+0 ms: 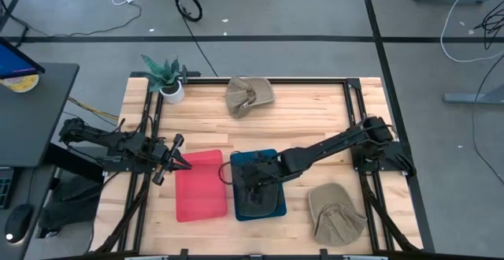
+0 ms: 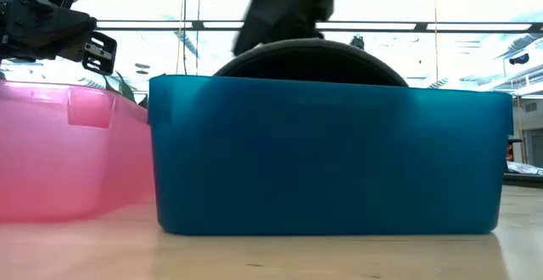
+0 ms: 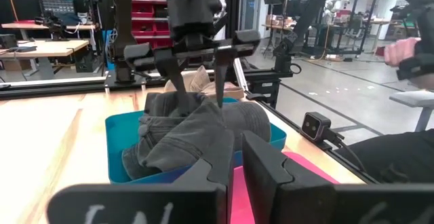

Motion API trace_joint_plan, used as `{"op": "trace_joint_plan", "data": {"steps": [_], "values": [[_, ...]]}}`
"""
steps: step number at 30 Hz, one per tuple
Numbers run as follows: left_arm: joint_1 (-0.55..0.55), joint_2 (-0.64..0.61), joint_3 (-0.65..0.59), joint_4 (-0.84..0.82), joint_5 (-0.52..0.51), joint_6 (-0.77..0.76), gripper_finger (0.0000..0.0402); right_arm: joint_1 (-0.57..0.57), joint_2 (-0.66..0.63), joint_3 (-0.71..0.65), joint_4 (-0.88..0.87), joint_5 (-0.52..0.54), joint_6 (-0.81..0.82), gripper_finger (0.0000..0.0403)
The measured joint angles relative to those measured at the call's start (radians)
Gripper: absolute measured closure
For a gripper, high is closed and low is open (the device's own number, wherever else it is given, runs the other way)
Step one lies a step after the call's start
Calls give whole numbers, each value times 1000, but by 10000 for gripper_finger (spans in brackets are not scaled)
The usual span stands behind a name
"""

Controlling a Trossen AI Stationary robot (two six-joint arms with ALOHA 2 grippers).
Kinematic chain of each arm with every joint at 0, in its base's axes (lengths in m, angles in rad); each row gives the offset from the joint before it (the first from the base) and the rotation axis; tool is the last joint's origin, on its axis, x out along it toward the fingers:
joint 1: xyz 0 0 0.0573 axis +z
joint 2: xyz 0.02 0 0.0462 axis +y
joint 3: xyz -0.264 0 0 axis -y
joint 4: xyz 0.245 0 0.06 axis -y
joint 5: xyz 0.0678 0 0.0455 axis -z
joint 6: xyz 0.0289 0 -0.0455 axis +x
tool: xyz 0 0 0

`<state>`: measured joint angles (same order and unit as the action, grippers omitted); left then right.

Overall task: Pick & Place hat
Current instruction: Put the black cap into the blue bin

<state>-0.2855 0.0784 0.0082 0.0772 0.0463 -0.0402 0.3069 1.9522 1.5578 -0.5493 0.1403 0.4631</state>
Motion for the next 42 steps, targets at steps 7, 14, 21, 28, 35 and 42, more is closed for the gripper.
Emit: {"op": "trace_joint_plan", "data": {"steps": [7,14,21,28,35,42], "values": [[0,0,0,0,0,0,367,58,-53,0,-248,106,94,198],[0,0,0,0,0,0,367,108,-55,-2,-351,140,159,198],[0,0,0,0,0,0,367,114,-57,-48,-300,187,184,198],[0,0,0,0,0,0,367,73,-58,-214,-59,163,169,198],[0,0,0,0,0,0,367,32,-70,-435,249,113,179,198],[0,0,0,-1,0,0,367,35,-77,-460,288,115,202,198]]}}
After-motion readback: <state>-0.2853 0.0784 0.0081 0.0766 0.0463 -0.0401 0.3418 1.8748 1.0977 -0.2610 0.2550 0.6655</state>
